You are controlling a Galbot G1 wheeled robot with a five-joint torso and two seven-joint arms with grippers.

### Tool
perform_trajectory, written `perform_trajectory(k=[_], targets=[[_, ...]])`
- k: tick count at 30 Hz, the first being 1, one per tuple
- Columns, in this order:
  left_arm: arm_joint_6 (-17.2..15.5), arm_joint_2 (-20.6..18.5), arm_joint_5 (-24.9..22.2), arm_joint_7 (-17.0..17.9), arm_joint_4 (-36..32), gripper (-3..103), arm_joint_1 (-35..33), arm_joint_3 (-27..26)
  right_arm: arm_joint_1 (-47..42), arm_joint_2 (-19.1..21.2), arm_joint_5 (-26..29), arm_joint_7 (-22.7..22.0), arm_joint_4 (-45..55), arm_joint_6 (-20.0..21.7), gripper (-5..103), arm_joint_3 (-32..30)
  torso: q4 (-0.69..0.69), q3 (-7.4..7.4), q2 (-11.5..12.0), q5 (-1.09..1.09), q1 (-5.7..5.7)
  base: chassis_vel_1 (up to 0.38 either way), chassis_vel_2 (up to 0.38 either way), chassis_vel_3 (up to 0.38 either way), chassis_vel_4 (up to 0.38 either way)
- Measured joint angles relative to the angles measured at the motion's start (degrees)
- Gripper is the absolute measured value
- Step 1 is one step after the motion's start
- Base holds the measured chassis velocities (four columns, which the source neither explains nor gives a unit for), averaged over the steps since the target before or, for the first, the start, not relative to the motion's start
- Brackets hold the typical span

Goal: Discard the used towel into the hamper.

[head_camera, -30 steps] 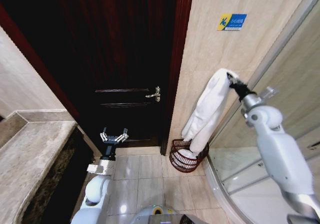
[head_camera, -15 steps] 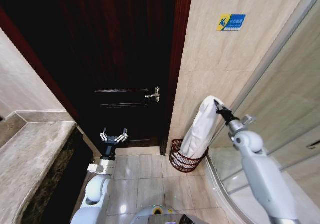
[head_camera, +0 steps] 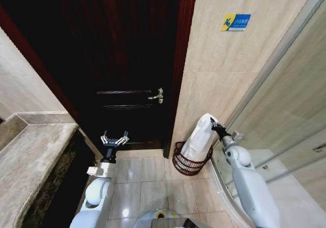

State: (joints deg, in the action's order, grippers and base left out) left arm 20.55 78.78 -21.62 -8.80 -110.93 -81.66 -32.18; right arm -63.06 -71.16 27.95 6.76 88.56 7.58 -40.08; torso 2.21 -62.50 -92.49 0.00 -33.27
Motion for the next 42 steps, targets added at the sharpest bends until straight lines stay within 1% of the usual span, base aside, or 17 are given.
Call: perform_trajectory(k=[2,3,4,7,9,11,12,15,20,24,27,31,35,36,38,39,42], targets=[[-0.07,0.13,0.02,0.0,0.0,100,0.03,0.1,-0.02,-0.52,-0.94,-1.1,-1.24,-0.83,2,-0.07,0.0,0.0,0.0,0.0,0.0,0.0,0.0,0.0,0.0],[-0.13,0.28,0.07,0.0,0.0,100,0.0,0.17,0.01,-1.05,-2.69,-2.93,-3.1,-2.66,2,-0.09,0.0,0.0,0.0,0.0,0.0,0.0,0.0,0.0,0.0],[-0.15,0.37,0.13,0.0,0.02,100,-0.09,0.2,0.02,-1.33,-3.83,-3.6,-4.23,-4.03,2,-0.07,0.0,0.0,0.0,-0.01,0.0,0.0,0.0,0.0,0.0],[-0.03,0.64,0.39,0.0,0.39,100,-0.39,0.25,-0.42,-2.05,-5.1,-3.87,-5.23,-5.31,2,-0.04,0.0,0.0,0.0,0.02,0.0,0.0,0.0,0.0,0.0],[0.09,0.78,0.61,0.0,0.6,100,-0.58,0.25,-0.95,-2.55,-5.08,-3.59,-5.28,-5.37,2,-0.01,0.0,0.0,0.0,0.03,0.0,0.0,0.0,0.0,0.0],[0.28,1.08,0.82,0.0,0.91,100,-0.85,0.28,-2.18,-3.73,-5.37,-1.38,-5.72,-5.43,2,0.03,0.0,0.0,0.0,0.01,0.0,0.0,0.0,0.0,0.0],[0.28,1.08,0.82,0.0,0.91,100,-0.85,0.28,-2.18,-3.73,-5.37,-1.38,-5.72,-5.43,2,0.03,0.0,0.0,0.0,0.01,0.0,0.0,0.0,0.0,0.0],[0.63,1.43,1.06,-0.23,1.42,100,-1.02,0.32,-3.54,-5.43,-5.65,1.06,-7.06,-5.55,2,0.05,0.0,0.0,0.0,0.01,0.0,0.0,0.0,0.0,0.0],[0.7,1.71,1.35,-0.44,1.55,100,-1.38,0.39,-3.65,-6.63,-5.06,1.48,-8.66,-5.97,2,-0.01,0.01,0.0,0.01,0.0,0.0,0.0,0.0,0.0,0.0],[0.82,1.92,1.66,-0.44,1.93,100,-1.7,0.49,-3.76,-7.11,-4.21,1.86,-8.97,-6.27,2,-0.19,0.0,0.35,0.67,0.02,0.32,0.0,0.0,0.0,0.0],[1.22,1.96,1.75,-0.44,2.48,100,-1.73,0.68,-3.46,-7.45,-3.8,1.93,-9.48,-7.08,2,-0.33,0.0,1.11,2.14,0.01,1.03,0.0,0.0,0.0,0.0],[1.35,1.94,1.78,-0.45,2.68,100,-1.74,0.78,-2.55,-7.5,-3.6,1.9,-10.24,-7.75,2,-0.38,0.0,1.64,3.15,0.0,1.5,0.0,0.0,0.0,0.0],[1.71,2.01,1.84,-0.52,2.84,100,-2.04,0.84,-0.06,-7.04,-2.35,1.3,-11.02,-9.48,2,-0.41,0.01,2.81,5.39,0.0,2.55,0.0,0.0,0.0,0.0],[1.71,2.01,1.84,-0.52,2.84,100,-2.04,0.84,-0.06,-7.04,-2.35,1.3,-11.02,-9.48,2,-0.41,0.01,2.81,5.39,0.0,2.55,0.0,0.0,0.0,0.0],[1.92,2.0,1.84,-0.57,2.94,100,-2.23,0.78,0.51,-6.67,-1.22,1.16,-10.57,-10.95,2,-0.31,0.0,3.36,6.48,0.0,3.08,0.0,0.0,0.0,0.0],[1.92,2.0,1.84,-0.57,2.94,100,-2.23,0.78,0.51,-6.67,-1.22,1.16,-10.57,-10.95,2,-0.31,0.0,3.36,6.48,0.0,3.08,0.0,0.0,0.0,0.0],[2.31,2.09,1.9,-0.72,3.29,100,-2.33,0.8,0.38,-6.26,-0.84,1.11,-9.69,-10.44,2,-0.32,0.01,4.19,8.06,0.02,3.86,0.0,0.0,0.0,0.0]])
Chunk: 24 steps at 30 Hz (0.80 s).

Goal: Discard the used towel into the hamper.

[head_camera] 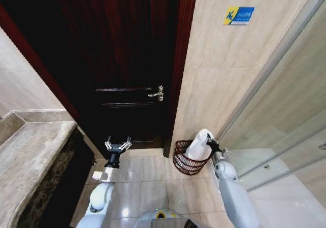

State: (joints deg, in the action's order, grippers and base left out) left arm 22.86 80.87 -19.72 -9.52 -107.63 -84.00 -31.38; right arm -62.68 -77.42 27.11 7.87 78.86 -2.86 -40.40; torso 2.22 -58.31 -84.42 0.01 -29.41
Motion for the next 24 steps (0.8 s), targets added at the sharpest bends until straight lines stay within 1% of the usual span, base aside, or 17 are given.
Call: perform_trajectory(k=[1,4,5,7,9,11,13,14,18,19,22,23,24], targets=[[0.0,0.0,0.0,0.0,0.0,100,0.0,0.0,0.0,0.0,0.0,0.0,0.0,0.0,2,0.0,0.0,0.0,0.0,0.0,0.0,0.0,0.0,0.0,0.0],[0.2,0.15,0.09,-0.27,0.15,100,-0.2,0.18,-0.28,0.13,-0.08,1.14,-1.23,-0.09,2,0.01,0.0,0.77,1.43,-0.01,0.67,0.0,0.0,0.0,0.0],[0.2,0.15,0.09,-0.27,0.15,100,-0.2,0.18,-0.28,0.13,-0.08,1.14,-1.23,-0.09,2,0.01,0.0,0.77,1.43,-0.01,0.67,0.0,0.0,0.0,0.0],[0.43,0.36,0.19,-0.61,0.22,100,-0.41,0.22,-0.16,0.15,-0.94,2.55,-2.95,-0.16,2,0.06,-0.01,1.32,2.48,-0.01,1.16,0.0,0.0,0.0,0.0],[0.53,0.44,0.21,-0.66,0.23,100,-0.53,0.22,0.21,0.01,-1.38,2.79,-3.95,-0.45,2,0.1,-0.01,1.52,2.86,-0.01,1.34,0.0,0.0,0.0,0.0],[0.71,0.59,0.31,-0.77,0.21,100,-0.88,0.24,1.37,-0.36,-1.98,2.9,-5.84,-0.21,2,0.19,0.0,2.07,3.9,-0.01,1.84,0.0,0.0,0.0,0.0],[0.9,0.59,0.33,-0.8,0.07,100,-1.11,0.21,2.3,-0.67,-2.59,2.83,-7.31,0.3,2,0.22,0.0,2.5,4.73,-0.01,2.25,0.0,0.0,0.0,0.0],[0.9,0.59,0.33,-0.8,0.07,100,-1.11,0.21,2.3,-0.67,-2.59,2.83,-7.31,0.3,2,0.22,0.0,2.5,4.73,-0.01,2.25,0.0,0.0,0.0,0.0],[1.05,0.56,0.32,-0.81,-0.16,100,-1.34,0.03,3.45,-0.82,-3.57,2.52,-9.67,1.84,2,0.21,0.0,3.36,6.44,-0.02,3.06,0.0,0.0,0.0,0.0],[1.05,0.56,0.32,-0.81,-0.16,100,-1.34,0.03,3.45,-0.82,-3.57,2.52,-9.67,1.84,2,0.21,0.0,3.36,6.44,-0.02,3.06,0.0,0.0,0.0,0.0],[1.12,0.61,0.32,-0.81,-0.32,100,-1.52,0.03,4.56,-0.55,-2.79,0.72,-10.15,0.3,2,0.22,0.0,4.06,7.78,-0.02,3.72,0.0,0.0,0.0,0.0],[1.12,0.61,0.32,-0.81,-0.32,100,-1.52,0.03,4.56,-0.55,-2.79,0.72,-10.15,0.3,2,0.22,0.0,4.06,7.78,-0.02,3.72,0.0,0.0,0.0,0.0],[1.17,0.64,0.32,-0.81,-0.36,100,-1.56,0.04,4.9,-0.25,-2.18,0.12,-9.86,-0.56,2,0.22,0.0,4.26,8.17,-0.02,3.9,0.0,0.0,0.0,0.0]])
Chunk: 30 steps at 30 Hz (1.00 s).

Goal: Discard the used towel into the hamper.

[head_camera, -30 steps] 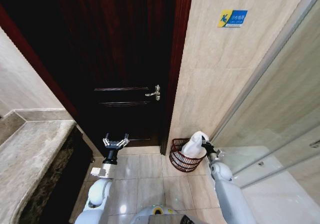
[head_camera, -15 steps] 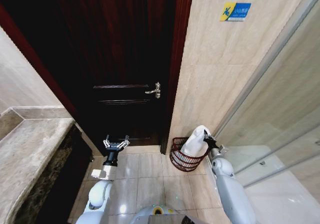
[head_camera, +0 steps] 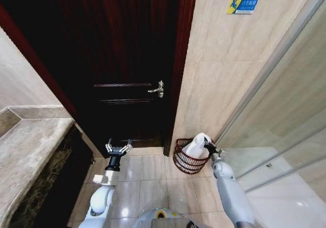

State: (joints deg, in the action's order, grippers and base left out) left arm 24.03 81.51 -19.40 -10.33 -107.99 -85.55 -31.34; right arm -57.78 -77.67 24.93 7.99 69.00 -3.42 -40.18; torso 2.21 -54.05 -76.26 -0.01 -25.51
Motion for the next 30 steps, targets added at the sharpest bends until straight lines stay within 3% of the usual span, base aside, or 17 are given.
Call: perform_trajectory(k=[7,16,30], targets=[[0.26,0.35,0.06,-0.03,-0.05,100,-0.34,0.08,0.6,1.83,2.97,-1.58,3.42,-1.15,2,0.24,0.0,1.24,2.36,0.02,1.12,0.0,0.0,0.0,0.0],[0.97,0.62,0.45,-0.06,-0.05,100,-1.03,0.14,-0.08,0.96,0.03,2.72,0.54,0.69,2,0.38,-0.01,2.75,5.25,0.0,2.5,0.0,0.0,0.0,0.0],[1.52,0.86,0.54,-0.09,0.01,100,-1.56,0.09,2.13,0.51,-0.63,4.24,-5.86,3.63,2,0.19,0.0,4.91,9.32,0.01,4.41,0.0,0.0,0.0,0.0]])
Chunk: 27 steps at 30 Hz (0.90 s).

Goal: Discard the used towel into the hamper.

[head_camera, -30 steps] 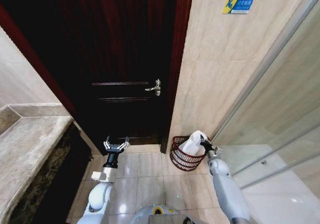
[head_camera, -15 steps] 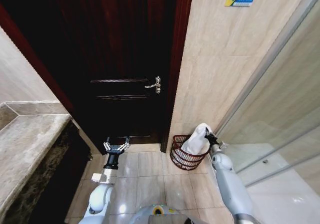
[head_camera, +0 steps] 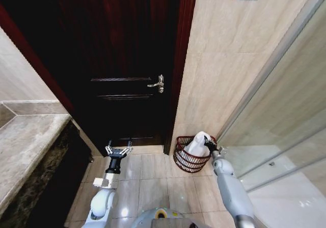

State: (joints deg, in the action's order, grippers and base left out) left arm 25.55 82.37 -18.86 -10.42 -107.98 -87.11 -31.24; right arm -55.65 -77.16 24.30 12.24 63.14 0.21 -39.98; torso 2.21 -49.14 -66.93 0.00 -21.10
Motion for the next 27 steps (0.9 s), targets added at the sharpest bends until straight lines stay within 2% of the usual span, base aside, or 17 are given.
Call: perform_trajectory(k=[5,10,12,13,14,17,27], targets=[[0.12,0.04,0.0,-0.15,0.02,100,-0.06,0.01,0.65,-0.29,-0.57,0.37,-1.21,-0.04,2,0.06,0.0,0.75,1.43,0.0,0.69,0.0,0.0,0.0,0.0],[0.28,0.06,-0.02,-0.2,0.07,100,-0.12,-0.04,1.41,-0.97,-0.72,0.38,-1.35,1.85,2,0.2,0.0,1.49,2.82,0.0,1.35,0.0,0.0,0.0,0.0],[0.35,0.05,-0.07,-0.22,0.07,100,-0.26,-0.12,1.77,-1.17,-1.22,-0.14,-0.65,5.69,2,0.16,0.0,1.97,3.72,-0.01,1.76,0.0,0.0,0.0,0.0],[0.35,0.05,-0.07,-0.22,0.07,100,-0.26,-0.12,1.77,-1.17,-1.22,-0.14,-0.65,5.69,2,0.16,0.0,1.97,3.72,-0.01,1.76,0.0,0.0,0.0,0.0],[0.39,0.04,-0.16,-0.22,0.07,100,-0.31,-0.16,1.6,-1.1,-1.29,-0.3,0.41,8.26,2,0.16,0.01,2.19,4.14,-0.01,1.95,0.0,0.0,0.0,0.0],[0.45,-0.04,-0.34,-0.22,0.11,100,-0.38,-0.25,1.13,-0.74,-2.1,-0.58,2.05,12.04,2,0.13,0.0,2.73,5.14,0.02,2.44,0.0,0.0,0.0,0.0],[0.65,-0.13,-0.54,-0.2,0.19,100,-0.37,-0.43,1.65,-0.34,-2.91,-0.83,1.14,13.56,2,-0.02,0.0,4.02,7.66,0.0,3.64,0.0,0.0,0.0,0.0]])
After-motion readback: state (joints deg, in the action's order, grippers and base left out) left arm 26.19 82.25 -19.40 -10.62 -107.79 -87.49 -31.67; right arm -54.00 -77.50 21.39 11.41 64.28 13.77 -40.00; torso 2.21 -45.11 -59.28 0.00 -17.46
